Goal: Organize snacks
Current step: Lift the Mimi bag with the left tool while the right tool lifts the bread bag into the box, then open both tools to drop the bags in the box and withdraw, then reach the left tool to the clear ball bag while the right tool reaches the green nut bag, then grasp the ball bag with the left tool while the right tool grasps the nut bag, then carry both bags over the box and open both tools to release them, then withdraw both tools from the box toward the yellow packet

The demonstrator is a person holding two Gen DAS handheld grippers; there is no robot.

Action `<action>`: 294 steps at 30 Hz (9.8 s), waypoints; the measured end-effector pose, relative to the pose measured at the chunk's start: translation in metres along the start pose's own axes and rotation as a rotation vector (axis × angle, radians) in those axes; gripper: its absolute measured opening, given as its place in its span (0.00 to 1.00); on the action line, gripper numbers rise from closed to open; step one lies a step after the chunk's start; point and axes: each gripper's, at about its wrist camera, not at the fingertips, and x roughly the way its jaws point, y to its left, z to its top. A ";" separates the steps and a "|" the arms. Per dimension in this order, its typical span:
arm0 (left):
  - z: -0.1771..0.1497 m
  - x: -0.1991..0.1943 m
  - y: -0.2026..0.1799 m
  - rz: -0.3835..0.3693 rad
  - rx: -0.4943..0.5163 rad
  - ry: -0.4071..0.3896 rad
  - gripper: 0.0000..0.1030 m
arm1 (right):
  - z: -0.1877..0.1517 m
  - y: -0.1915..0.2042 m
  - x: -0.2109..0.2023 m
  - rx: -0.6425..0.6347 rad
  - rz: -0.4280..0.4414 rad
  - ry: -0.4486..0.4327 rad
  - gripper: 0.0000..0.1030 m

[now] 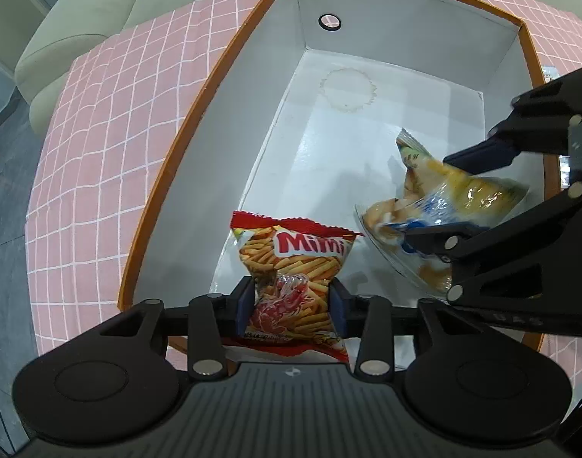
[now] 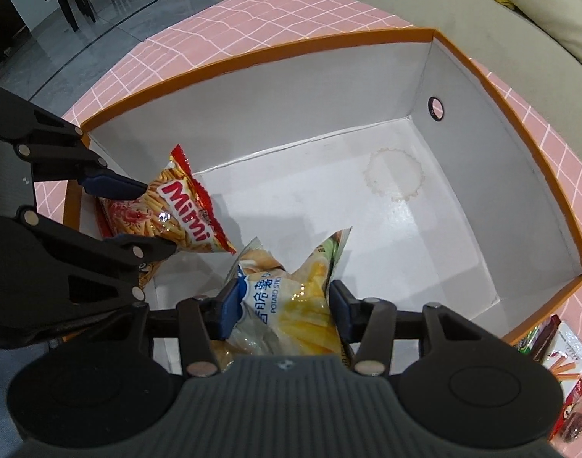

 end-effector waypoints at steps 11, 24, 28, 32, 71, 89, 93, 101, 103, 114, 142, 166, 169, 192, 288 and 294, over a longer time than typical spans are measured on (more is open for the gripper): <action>-0.010 -0.035 -0.003 0.013 -0.004 -0.080 0.63 | -0.007 0.002 -0.047 -0.001 -0.072 -0.107 0.73; -0.037 -0.120 -0.020 -0.026 -0.126 -0.335 0.65 | -0.064 0.008 -0.139 0.098 -0.130 -0.333 0.81; -0.049 -0.135 -0.035 -0.059 -0.158 -0.410 0.65 | -0.098 0.005 -0.160 0.166 -0.189 -0.394 0.87; -0.059 -0.137 -0.049 -0.072 -0.182 -0.460 0.65 | -0.137 0.001 -0.174 0.256 -0.227 -0.440 0.87; -0.027 -0.025 -0.186 -0.305 -0.068 -0.368 0.69 | -0.249 -0.086 -0.077 0.376 -0.413 -0.322 0.75; 0.009 0.035 -0.193 -0.268 0.087 -0.306 0.66 | -0.234 -0.102 -0.058 0.362 -0.310 -0.257 0.28; 0.008 0.037 -0.192 -0.264 0.075 -0.309 0.30 | -0.235 -0.104 -0.060 0.377 -0.301 -0.253 0.24; -0.013 0.022 -0.186 -0.277 0.028 -0.270 0.03 | -0.239 -0.095 -0.065 0.422 -0.283 -0.246 0.22; -0.022 0.015 -0.183 -0.280 0.010 -0.259 0.02 | -0.242 -0.089 -0.068 0.437 -0.274 -0.250 0.21; -0.088 -0.018 -0.184 -0.335 -0.032 -0.118 0.00 | -0.275 -0.056 -0.081 0.601 -0.208 -0.212 0.20; -0.075 -0.021 -0.178 -0.251 0.122 -0.239 0.52 | -0.263 0.004 -0.069 0.051 -0.321 -0.239 0.60; -0.039 0.019 -0.205 -0.173 0.256 -0.247 0.81 | -0.268 -0.036 -0.062 0.146 -0.370 -0.240 0.29; -0.037 0.023 -0.206 -0.191 0.244 -0.241 0.80 | -0.268 -0.037 -0.062 0.157 -0.358 -0.245 0.29; -0.058 -0.044 -0.178 -0.220 0.050 -0.345 0.57 | -0.267 -0.032 -0.106 0.350 -0.235 -0.348 0.25; -0.066 -0.138 -0.067 -0.078 -0.174 -0.469 0.74 | -0.132 -0.008 -0.174 0.324 -0.211 -0.449 0.79; -0.081 -0.137 -0.088 -0.128 -0.177 -0.526 0.74 | -0.194 -0.015 -0.177 0.442 -0.229 -0.517 0.79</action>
